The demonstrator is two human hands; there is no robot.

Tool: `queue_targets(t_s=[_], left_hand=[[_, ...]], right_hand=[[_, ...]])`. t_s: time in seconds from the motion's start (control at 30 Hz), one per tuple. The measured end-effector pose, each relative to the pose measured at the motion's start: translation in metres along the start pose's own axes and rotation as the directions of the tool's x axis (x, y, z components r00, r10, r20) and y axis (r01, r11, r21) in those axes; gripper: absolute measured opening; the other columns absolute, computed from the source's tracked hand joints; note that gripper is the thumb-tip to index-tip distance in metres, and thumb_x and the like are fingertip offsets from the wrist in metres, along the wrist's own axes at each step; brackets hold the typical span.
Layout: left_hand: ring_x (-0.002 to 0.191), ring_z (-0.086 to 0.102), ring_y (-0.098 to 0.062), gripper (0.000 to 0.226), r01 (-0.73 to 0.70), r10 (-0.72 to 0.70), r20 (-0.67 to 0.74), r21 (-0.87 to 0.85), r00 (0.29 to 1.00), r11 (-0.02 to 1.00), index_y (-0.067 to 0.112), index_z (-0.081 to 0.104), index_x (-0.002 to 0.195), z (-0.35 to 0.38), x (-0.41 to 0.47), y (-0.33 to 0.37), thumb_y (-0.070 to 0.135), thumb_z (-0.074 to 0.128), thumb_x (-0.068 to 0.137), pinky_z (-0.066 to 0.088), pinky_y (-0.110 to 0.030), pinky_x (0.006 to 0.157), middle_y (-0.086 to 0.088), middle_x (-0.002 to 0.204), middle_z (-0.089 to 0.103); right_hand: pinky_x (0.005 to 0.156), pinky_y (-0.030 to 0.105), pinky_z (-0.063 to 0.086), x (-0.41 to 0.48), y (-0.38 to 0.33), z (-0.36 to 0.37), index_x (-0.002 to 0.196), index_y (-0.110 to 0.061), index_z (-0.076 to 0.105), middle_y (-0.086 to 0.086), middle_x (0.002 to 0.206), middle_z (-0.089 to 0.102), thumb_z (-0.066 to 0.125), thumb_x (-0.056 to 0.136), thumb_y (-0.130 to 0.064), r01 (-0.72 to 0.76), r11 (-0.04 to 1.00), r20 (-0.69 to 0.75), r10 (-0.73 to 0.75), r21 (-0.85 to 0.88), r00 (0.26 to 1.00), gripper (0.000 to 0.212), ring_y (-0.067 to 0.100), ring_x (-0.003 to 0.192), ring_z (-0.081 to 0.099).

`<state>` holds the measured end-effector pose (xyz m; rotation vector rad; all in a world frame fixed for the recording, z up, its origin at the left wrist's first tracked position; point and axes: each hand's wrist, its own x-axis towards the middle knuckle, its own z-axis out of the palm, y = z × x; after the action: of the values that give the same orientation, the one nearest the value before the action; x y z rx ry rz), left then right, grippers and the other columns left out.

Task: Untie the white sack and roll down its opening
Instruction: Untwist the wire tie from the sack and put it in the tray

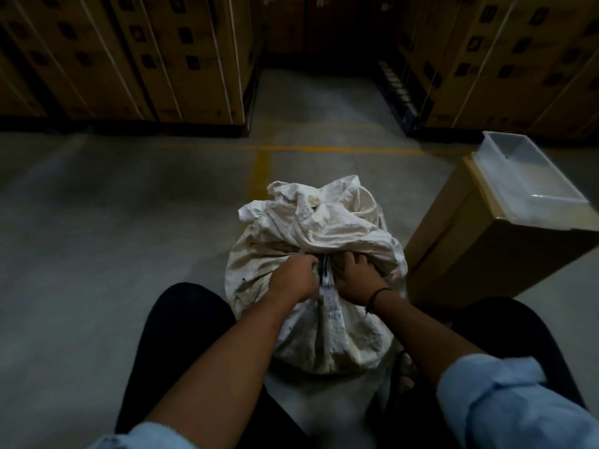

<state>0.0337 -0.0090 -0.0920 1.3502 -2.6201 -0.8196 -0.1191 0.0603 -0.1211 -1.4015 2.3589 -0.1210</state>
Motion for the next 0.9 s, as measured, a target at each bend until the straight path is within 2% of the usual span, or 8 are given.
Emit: queue_targets(t_s=[0.13, 0.27, 0.43, 0.57, 0.63, 0.73, 0.83, 0.9], left_hand=[[0.11, 0.063, -0.029, 0.033, -0.019, 0.017, -0.054, -0.043, 0.998, 0.999, 0.022, 0.067, 0.121, 0.004, 0.008, 0.009, 0.029, 0.059, 0.09, 0.054, -0.039, 0.086, -0.007, 0.121, 0.068], [0.106, 0.064, -0.032, 0.032, -0.008, -0.001, -0.093, -0.096, 0.996, 0.995, 0.023, 0.065, 0.118, 0.002, 0.02, 0.01, 0.025, 0.057, 0.087, 0.055, -0.039, 0.079, -0.007, 0.117, 0.068], [0.115, 0.062, -0.027, 0.042, -0.023, 0.001, -0.139, -0.155, 0.99, 0.988, 0.024, 0.064, 0.126, 0.002, 0.034, 0.005, 0.023, 0.058, 0.085, 0.055, -0.041, 0.088, -0.004, 0.124, 0.067], [0.126, 0.056, -0.023, 0.047, -0.068, 0.041, -0.176, -0.149, 0.983, 0.986, 0.019, 0.06, 0.136, 0.013, 0.043, 0.003, 0.026, 0.063, 0.09, 0.047, -0.036, 0.104, -0.003, 0.136, 0.062], [0.135, 0.047, -0.025, 0.049, -0.127, 0.107, -0.216, -0.081, 0.97, 0.989, 0.019, 0.06, 0.137, 0.016, 0.048, 0.004, 0.027, 0.063, 0.089, 0.039, -0.036, 0.112, -0.002, 0.142, 0.057], [0.15, 0.017, -0.032, 0.06, -0.227, 0.24, -0.236, 0.085, 0.941, 0.97, 0.025, 0.048, 0.147, 0.009, 0.065, 0.011, 0.033, 0.061, 0.089, 0.021, -0.044, 0.121, -0.001, 0.161, 0.033], [0.154, -0.004, -0.031, 0.078, -0.296, 0.335, -0.119, 0.262, 0.935, 0.918, 0.026, 0.019, 0.159, -0.001, 0.097, 0.019, 0.041, 0.056, 0.093, 0.008, -0.048, 0.123, -0.001, 0.169, 0.006], [0.155, -0.009, -0.03, 0.08, -0.345, 0.375, -0.017, 0.36, 0.927, 0.867, 0.024, 0.005, 0.161, 0.0, 0.125, 0.015, 0.044, 0.049, 0.097, 0.003, -0.048, 0.124, -0.001, 0.17, -0.003]], right_hand=[[0.104, 0.049, 0.036, 0.028, -0.005, -0.02, 0.143, -0.01, 0.024, 0.027, 0.142, 0.032, 0.06, 0.083, -0.038, 0.003, 0.998, -0.153, 0.006, 0.06, 0.988, 0.075, 0.049, 0.125, 0.039], [0.11, 0.054, 0.033, 0.065, -0.001, -0.053, 0.149, -0.015, 0.017, 0.025, 0.153, 0.018, 0.062, 0.075, -0.039, 0.121, 0.988, -0.257, -0.094, 0.094, 0.962, 0.09, 0.048, 0.139, 0.025], [0.116, 0.055, 0.024, 0.099, 0.01, -0.08, 0.154, -0.022, 0.012, 0.015, 0.161, 0.012, 0.051, 0.068, -0.057, 0.162, 0.987, -0.254, -0.151, 0.021, 0.955, 0.101, 0.038, 0.148, 0.014], [0.115, 0.059, 0.022, 0.117, 0.02, -0.068, 0.154, -0.025, 0.003, 0.014, 0.162, 0.004, 0.066, 0.076, -0.049, 0.153, 0.984, -0.209, -0.168, -0.088, 0.963, 0.103, 0.038, 0.149, 0.006], [0.114, 0.059, 0.019, 0.125, 0.021, -0.062, 0.154, -0.024, 0.002, 0.016, 0.162, 0.002, 0.066, 0.078, -0.051, 0.16, 0.978, -0.196, -0.184, -0.133, 0.963, 0.103, 0.038, 0.149, 0.005], [0.114, 0.059, 0.018, 0.139, 0.024, -0.057, 0.153, -0.026, 0.002, 0.015, 0.162, 0.002, 0.063, 0.078, -0.056, 0.181, 0.971, -0.185, -0.208, -0.156, 0.961, 0.101, 0.036, 0.149, 0.003], [0.115, 0.06, 0.015, 0.15, 0.025, -0.049, 0.153, -0.025, -0.002, 0.016, 0.162, -0.003, 0.06, 0.08, -0.056, 0.18, 0.965, -0.169, -0.213, -0.191, 0.962, 0.101, 0.035, 0.15, -0.001], [0.117, 0.059, 0.011, 0.151, 0.023, -0.043, 0.154, -0.022, -0.008, 0.018, 0.162, -0.01, 0.059, 0.082, -0.056, 0.164, 0.968, -0.131, -0.19, -0.189, 0.973, 0.104, 0.037, 0.15, -0.007]])
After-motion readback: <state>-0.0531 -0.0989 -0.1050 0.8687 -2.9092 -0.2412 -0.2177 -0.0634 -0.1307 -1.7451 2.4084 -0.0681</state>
